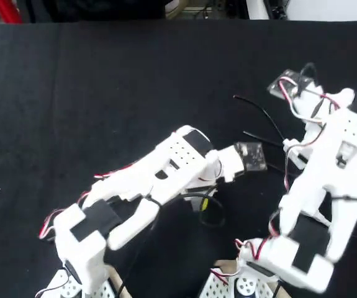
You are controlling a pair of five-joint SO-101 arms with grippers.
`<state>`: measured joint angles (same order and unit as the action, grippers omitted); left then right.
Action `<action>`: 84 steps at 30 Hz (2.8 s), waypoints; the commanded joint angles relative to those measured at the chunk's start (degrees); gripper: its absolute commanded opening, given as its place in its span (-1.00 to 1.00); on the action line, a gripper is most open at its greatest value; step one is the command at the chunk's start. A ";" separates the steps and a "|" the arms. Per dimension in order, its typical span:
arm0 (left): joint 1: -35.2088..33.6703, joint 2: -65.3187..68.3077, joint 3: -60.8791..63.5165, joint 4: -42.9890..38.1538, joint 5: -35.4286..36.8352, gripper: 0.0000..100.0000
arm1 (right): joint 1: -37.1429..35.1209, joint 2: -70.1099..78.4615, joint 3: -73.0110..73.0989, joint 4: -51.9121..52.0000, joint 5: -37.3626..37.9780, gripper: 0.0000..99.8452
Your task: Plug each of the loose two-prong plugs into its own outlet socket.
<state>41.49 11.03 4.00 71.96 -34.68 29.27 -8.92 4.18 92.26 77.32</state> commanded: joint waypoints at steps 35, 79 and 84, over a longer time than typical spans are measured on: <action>-52.00 -89.85 50.07 5.19 8.35 -0.40 | -50.73 -16.48 54.37 -20.48 2.64 -0.47; -51.91 -90.20 52.35 5.10 8.62 -0.39 | -49.14 -14.29 56.92 -33.32 -8.53 -0.47; -51.91 -90.20 52.35 5.19 8.62 -0.39 | -49.14 -14.29 56.84 -33.41 -8.26 -0.47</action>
<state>-10.20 -78.73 56.92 78.20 -26.59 -20.48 -23.16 60.70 59.30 69.41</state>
